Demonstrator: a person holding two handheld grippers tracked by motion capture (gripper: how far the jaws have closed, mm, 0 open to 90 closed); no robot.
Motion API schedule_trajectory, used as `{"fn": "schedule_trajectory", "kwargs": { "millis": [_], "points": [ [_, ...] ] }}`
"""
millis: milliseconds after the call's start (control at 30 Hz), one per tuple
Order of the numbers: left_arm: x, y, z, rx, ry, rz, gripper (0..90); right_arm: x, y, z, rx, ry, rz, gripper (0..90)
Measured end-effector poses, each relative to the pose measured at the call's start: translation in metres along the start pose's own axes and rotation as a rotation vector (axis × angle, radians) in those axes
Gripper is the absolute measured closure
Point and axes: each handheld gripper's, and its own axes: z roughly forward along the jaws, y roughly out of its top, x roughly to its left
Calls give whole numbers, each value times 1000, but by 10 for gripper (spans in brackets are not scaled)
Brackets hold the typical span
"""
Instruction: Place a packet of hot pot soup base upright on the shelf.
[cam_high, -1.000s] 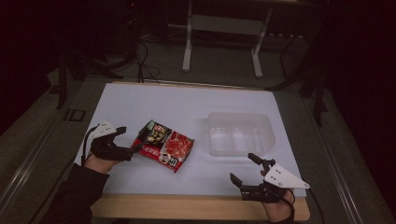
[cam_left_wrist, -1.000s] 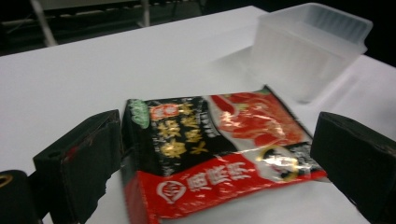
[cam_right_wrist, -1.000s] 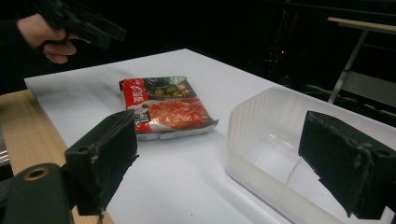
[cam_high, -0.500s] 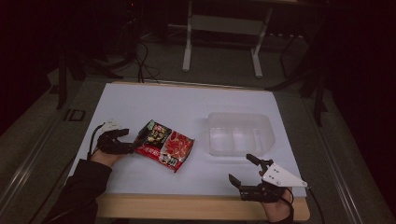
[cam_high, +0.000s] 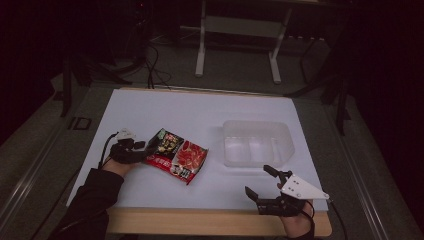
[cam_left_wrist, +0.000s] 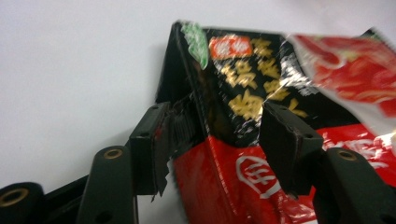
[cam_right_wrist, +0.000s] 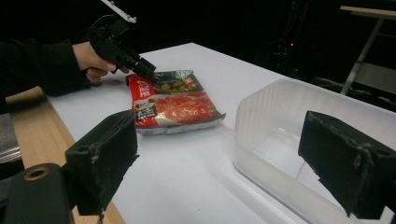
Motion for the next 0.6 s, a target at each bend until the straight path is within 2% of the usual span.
{"fn": "schedule_trajectory", "kwargs": {
  "millis": [67,233,367,500,533,600],
  "points": [
    [0,0,4,34,4,-15,479,0,0,0,1,-1,-1,116],
    [-4,0,8,53,25,-7,532,1,0,0,-1,0,-4,116],
    [-6,1,12,61,8,-18,591,1,0,1,2,-1,-7,117],
    [-10,3,16,77,22,-5,640,1,0,0,-1,2,-3,117],
    [-11,4,17,80,17,-4,675,0,0,0,-3,2,-1,117],
    [-14,6,18,92,35,17,731,0,0,0,-1,1,4,117]
  ]
}}
